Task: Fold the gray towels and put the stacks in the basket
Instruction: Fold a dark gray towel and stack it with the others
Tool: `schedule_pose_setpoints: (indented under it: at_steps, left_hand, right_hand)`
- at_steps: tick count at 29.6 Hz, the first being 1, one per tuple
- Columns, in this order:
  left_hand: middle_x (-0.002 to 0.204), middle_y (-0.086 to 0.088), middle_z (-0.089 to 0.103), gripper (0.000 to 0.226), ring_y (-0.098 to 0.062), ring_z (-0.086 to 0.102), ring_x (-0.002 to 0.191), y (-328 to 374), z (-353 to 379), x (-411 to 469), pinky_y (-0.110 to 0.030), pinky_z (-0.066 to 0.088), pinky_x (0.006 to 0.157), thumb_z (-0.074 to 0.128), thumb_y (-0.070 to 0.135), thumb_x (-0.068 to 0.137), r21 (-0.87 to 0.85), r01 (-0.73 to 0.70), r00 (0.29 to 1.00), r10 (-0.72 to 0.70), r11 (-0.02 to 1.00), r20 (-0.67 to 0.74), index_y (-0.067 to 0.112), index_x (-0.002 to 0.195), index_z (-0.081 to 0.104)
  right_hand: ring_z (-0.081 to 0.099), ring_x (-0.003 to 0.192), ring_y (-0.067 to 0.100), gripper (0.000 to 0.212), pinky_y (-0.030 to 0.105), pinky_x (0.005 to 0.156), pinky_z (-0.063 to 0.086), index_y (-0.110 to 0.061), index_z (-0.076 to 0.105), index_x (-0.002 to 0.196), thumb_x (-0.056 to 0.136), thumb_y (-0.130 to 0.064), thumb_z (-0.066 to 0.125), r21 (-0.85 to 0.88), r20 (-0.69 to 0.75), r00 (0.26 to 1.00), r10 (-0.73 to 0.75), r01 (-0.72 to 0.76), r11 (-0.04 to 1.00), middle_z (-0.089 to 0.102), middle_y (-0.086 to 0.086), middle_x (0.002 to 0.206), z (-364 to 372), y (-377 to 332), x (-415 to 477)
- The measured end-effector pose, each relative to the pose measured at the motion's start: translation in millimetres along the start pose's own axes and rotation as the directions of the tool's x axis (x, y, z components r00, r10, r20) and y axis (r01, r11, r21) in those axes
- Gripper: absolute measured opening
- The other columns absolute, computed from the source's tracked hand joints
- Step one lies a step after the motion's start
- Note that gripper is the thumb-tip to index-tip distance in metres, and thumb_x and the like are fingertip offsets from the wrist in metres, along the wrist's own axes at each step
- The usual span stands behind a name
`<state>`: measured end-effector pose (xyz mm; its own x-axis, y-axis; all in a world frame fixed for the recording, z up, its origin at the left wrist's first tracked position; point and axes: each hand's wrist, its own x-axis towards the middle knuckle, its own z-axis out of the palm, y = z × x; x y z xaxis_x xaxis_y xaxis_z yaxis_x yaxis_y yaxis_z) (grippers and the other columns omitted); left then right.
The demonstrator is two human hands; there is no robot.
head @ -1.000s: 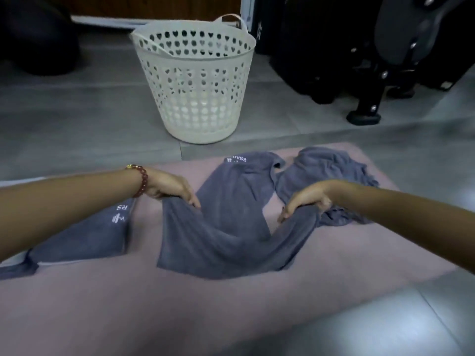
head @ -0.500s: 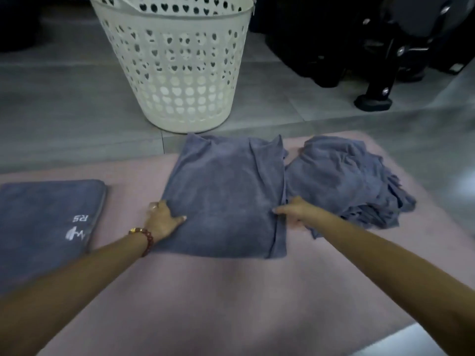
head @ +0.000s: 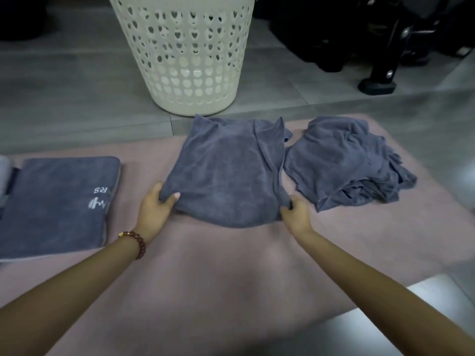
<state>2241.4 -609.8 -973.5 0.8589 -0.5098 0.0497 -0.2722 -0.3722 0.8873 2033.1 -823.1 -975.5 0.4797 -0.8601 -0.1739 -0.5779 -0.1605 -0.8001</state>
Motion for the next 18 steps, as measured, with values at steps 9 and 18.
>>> schedule_pose_setpoints:
  at_steps: [9, 18]
  left_hand:
    - [0.079, 0.012, 0.048, 0.025, -0.007, 0.048, 0.08, 48, -33, 34, -0.008, 0.039, 0.071, 0.045, 0.014, 0.098, -0.277, -0.059, 0.965, -0.016, 0.959, -0.261, 0.028, 0.077, 0.043]
    - [0.069, 0.002, 0.05, 0.026, -0.001, 0.043, 0.065, 20, -46, 1, -0.012, 0.035, 0.058, 0.047, 0.009, 0.097, 0.134, -0.191, 0.918, 0.128, 0.972, 0.376, 0.014, 0.071, 0.049]
  right_hand:
    - [0.058, 0.082, 0.016, 0.026, 0.031, 0.076, 0.052, -0.019, 0.059, 0.089, 0.097, -0.008, 0.037, 0.729, -0.174, 0.971, 0.161, 0.017, 0.685, 0.061, 0.002, 0.094, -59, -45, 17]
    - [0.04, 0.053, 0.005, 0.041, 0.021, 0.054, 0.031, -0.022, 0.04, 0.059, 0.083, -0.047, 0.061, -0.054, 0.375, 0.924, -0.075, 0.103, 0.993, 0.043, -0.008, 0.058, -63, -23, -27]
